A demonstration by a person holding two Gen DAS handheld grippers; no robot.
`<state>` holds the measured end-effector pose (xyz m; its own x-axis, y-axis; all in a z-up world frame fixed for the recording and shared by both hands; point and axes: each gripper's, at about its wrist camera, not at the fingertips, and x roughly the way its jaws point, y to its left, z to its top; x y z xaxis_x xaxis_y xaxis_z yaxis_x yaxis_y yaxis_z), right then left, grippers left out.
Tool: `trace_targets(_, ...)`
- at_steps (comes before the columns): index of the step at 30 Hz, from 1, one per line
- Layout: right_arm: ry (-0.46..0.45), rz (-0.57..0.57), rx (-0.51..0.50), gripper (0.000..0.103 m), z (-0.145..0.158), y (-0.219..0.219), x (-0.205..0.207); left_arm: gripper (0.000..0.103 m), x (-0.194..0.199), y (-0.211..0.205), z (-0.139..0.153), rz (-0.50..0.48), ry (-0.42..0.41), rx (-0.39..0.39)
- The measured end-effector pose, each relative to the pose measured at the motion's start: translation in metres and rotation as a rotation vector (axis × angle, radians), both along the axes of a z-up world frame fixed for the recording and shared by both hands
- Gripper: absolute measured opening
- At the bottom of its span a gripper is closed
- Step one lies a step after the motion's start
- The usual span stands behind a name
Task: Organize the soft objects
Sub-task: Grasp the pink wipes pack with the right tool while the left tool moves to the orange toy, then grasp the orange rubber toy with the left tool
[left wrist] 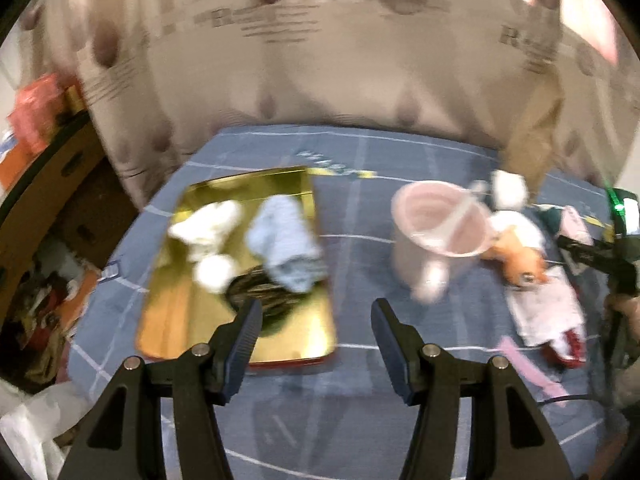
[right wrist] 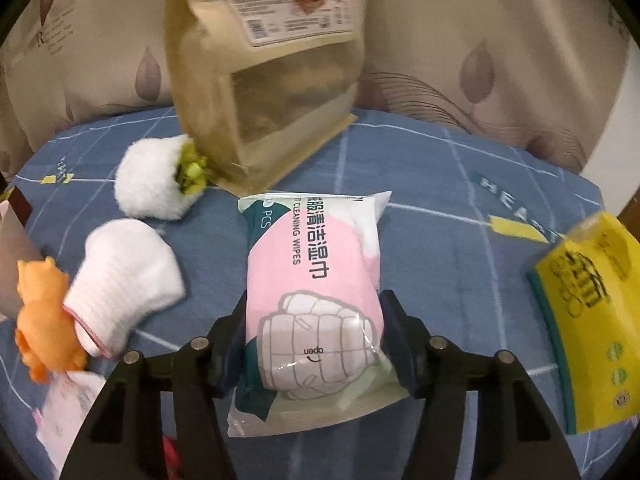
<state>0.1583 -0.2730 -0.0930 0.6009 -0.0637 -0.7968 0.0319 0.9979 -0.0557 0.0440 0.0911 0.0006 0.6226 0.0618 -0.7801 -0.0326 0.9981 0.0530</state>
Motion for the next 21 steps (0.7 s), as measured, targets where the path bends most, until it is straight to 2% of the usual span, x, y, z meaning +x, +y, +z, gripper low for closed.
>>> trace_targets(4,-0.006,-0.024,-0.025,0.057,-0.001,-0.016,-0.021,0.058,0.006,-0.036,0.003,-0.095,0.027,-0.046)
trace_targets(7,-0.011,-0.056,-0.030,0.057,-0.002,-0.029,-0.045,0.058,0.016,-0.069,0.004,-0.168,0.068,-0.111)
trace_targets(11,-0.011,-0.089,-0.033,0.056,-0.002,-0.042,-0.069,0.058,0.033,-0.104,0.005,-0.222,0.110,-0.167)
trace_targets(13,-0.018,-0.089,-0.038,0.056,-0.004,-0.047,-0.074,0.058,0.041,-0.118,0.004,-0.230,0.133,-0.185)
trace_targets(19,-0.035,-0.087,-0.043,0.058,-0.007,-0.047,-0.076,0.058,0.078,-0.144,-0.008,-0.217,0.284,-0.345)
trace_targets(21,-0.035,-0.085,-0.038,0.059,-0.007,-0.047,-0.077,0.058,0.090,-0.153,-0.013,-0.184,0.304,-0.344)
